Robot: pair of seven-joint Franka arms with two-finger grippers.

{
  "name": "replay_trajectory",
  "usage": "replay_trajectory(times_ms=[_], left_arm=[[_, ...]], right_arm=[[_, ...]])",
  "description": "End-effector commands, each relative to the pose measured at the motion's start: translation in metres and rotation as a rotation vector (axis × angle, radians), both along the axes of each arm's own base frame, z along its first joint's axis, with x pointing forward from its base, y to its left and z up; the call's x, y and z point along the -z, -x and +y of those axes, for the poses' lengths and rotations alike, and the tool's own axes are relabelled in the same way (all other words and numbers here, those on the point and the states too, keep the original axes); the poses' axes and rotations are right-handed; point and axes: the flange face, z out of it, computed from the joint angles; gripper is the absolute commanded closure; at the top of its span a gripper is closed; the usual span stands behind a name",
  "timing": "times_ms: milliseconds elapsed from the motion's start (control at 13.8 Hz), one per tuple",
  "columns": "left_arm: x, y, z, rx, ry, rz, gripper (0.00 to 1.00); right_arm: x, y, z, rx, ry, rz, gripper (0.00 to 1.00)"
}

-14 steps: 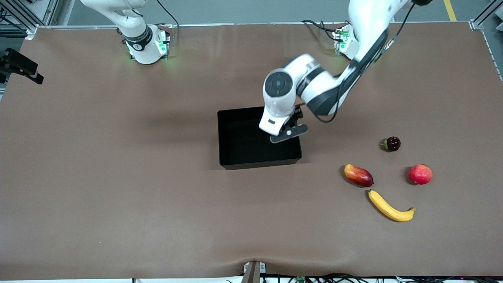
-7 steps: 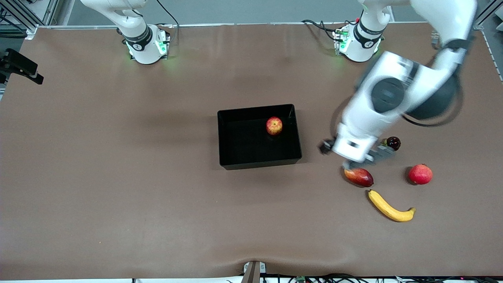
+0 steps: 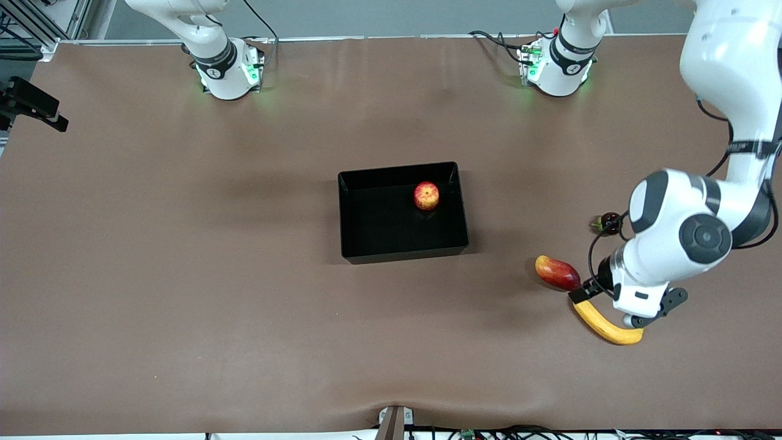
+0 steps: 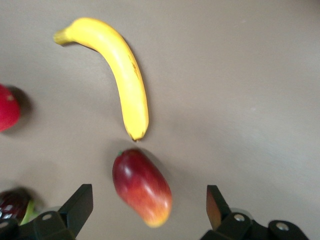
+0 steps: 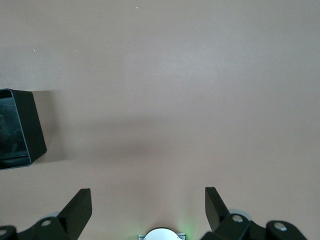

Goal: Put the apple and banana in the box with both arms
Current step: 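Move the left gripper to the banana and grasp it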

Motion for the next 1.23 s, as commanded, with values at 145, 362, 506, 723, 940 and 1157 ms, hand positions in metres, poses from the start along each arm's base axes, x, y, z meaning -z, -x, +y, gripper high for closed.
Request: replay_trajectory(times_ms=[145, 362, 506, 723, 940, 1157], left_arm=[[0.042, -0.018, 0.031, -0.007, -0.013, -0.050, 0.00], [0.091, -0.027, 0.068, 0.104, -0.026, -0.111, 0.00], [0.110, -0.037, 0.076, 0.107, -0.024, -0.131, 0.01], [0.126, -0.037, 0.073, 0.113, -0.016, -0.136, 0.21], [0.131, -0.038, 0.074, 0.115, -0.014, -0.133, 0.66], [0.117, -0.039, 0.069, 0.137, -0.017, -0.139, 1.00]], right_arm=[[-0.002, -0.001, -0.003, -0.006, 0.013, 0.001, 0.00], [-0.002, -0.001, -0.002, -0.006, 0.011, 0.001, 0.00], [-0.002, -0.001, -0.003, -0.006, 0.013, 0.001, 0.00], [-0.002, -0.001, -0.003, -0.006, 0.011, 0.001, 0.00], [-0.002, -0.001, -0.003, -0.005, 0.011, 0.001, 0.00], [-0.002, -0.001, -0.003, -0.005, 0.011, 0.001, 0.00]])
